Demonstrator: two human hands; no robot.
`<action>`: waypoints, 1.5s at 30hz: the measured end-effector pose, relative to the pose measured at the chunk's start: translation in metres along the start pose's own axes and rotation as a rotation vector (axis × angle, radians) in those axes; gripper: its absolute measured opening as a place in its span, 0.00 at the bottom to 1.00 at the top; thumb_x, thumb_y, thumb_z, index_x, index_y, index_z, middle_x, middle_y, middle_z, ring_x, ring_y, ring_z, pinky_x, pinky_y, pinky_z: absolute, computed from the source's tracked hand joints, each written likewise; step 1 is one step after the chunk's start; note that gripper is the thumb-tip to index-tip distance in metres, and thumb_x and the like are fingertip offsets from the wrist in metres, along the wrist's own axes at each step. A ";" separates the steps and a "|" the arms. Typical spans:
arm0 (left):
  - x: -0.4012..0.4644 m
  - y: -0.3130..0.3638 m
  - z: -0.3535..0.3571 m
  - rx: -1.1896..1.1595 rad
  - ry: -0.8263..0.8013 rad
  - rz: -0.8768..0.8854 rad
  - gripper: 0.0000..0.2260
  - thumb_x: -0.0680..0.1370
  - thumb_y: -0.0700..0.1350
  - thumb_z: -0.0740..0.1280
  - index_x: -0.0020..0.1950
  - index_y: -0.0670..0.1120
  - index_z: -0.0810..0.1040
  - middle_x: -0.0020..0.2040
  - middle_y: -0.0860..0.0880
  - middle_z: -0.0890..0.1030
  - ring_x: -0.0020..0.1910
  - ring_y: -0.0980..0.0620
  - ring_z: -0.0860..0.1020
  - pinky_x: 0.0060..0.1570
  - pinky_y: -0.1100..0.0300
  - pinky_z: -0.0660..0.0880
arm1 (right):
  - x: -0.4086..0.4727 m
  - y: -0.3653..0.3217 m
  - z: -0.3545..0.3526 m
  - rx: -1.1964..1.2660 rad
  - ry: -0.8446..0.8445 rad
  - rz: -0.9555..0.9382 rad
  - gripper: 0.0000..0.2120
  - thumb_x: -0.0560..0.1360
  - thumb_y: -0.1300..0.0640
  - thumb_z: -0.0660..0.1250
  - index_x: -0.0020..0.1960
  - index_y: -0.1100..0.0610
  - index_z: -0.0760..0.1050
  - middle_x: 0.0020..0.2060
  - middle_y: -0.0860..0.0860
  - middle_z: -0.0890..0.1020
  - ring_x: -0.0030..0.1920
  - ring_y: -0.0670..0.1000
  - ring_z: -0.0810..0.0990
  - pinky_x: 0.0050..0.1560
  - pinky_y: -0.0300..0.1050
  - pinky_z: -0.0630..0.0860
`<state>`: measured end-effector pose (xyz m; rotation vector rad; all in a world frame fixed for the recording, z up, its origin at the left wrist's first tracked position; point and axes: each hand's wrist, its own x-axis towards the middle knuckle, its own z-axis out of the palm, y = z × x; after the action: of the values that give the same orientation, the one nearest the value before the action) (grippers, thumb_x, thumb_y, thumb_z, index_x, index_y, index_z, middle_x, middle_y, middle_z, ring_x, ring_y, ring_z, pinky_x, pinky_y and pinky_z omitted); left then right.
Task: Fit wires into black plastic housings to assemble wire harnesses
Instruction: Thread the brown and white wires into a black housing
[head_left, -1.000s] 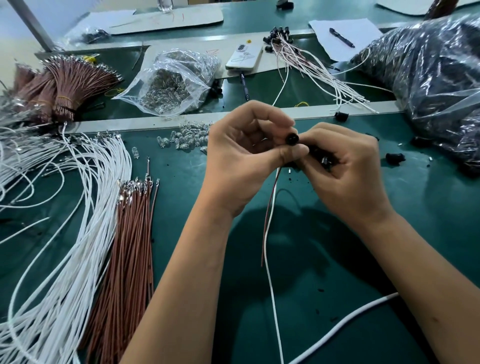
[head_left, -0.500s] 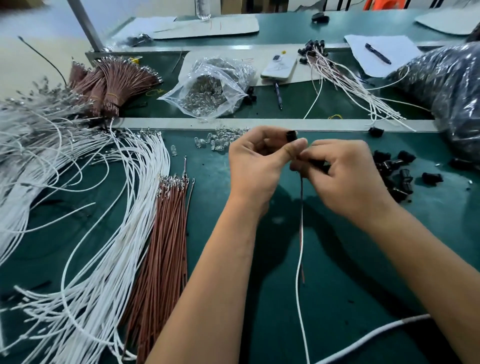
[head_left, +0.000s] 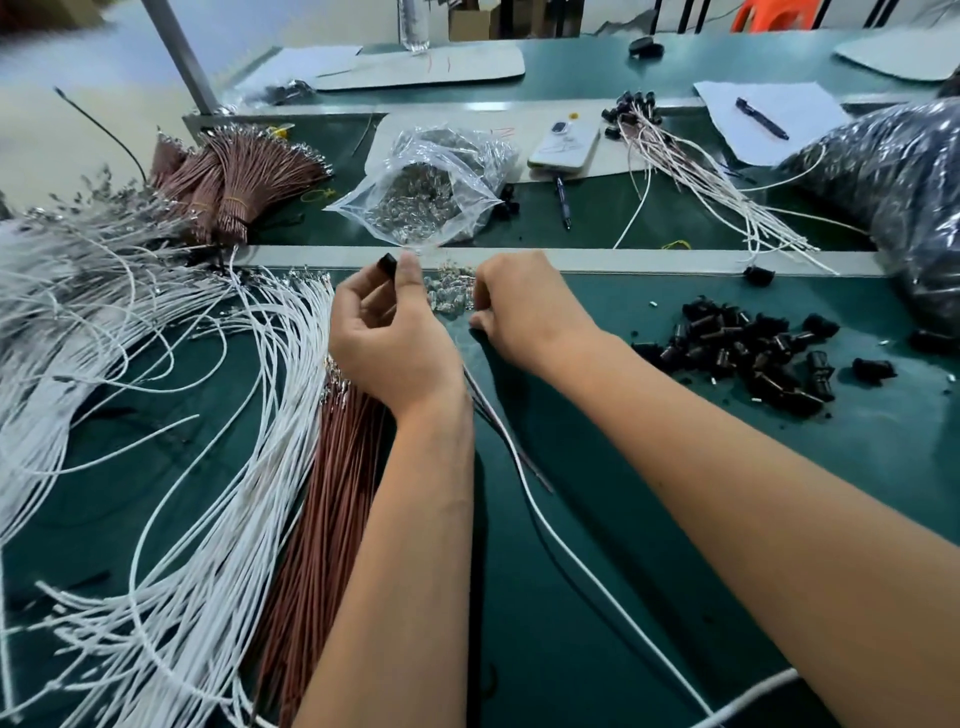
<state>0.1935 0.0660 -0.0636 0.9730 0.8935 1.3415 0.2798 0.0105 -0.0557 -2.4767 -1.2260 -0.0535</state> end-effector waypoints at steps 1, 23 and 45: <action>-0.001 -0.001 0.001 0.003 -0.023 -0.014 0.06 0.74 0.41 0.77 0.43 0.46 0.81 0.37 0.51 0.83 0.34 0.60 0.80 0.40 0.63 0.78 | 0.000 0.002 0.000 -0.006 -0.013 0.004 0.06 0.78 0.57 0.73 0.50 0.61 0.82 0.50 0.59 0.85 0.53 0.60 0.83 0.56 0.49 0.80; -0.050 -0.013 0.011 0.087 -1.058 0.021 0.09 0.67 0.30 0.79 0.43 0.41 0.85 0.43 0.43 0.86 0.42 0.50 0.83 0.48 0.56 0.81 | -0.133 0.071 -0.038 0.644 0.670 -0.067 0.05 0.81 0.56 0.72 0.50 0.57 0.82 0.36 0.45 0.83 0.31 0.49 0.85 0.31 0.52 0.82; -0.049 -0.015 0.010 0.097 -1.161 0.128 0.07 0.70 0.33 0.78 0.46 0.38 0.85 0.43 0.42 0.86 0.43 0.47 0.84 0.50 0.50 0.81 | -0.139 0.065 -0.045 0.381 0.664 -0.176 0.04 0.80 0.65 0.72 0.48 0.66 0.83 0.38 0.54 0.84 0.34 0.50 0.83 0.37 0.51 0.79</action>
<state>0.2066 0.0163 -0.0752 1.6235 -0.0044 0.6119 0.2499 -0.1463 -0.0614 -1.7956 -1.0285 -0.5809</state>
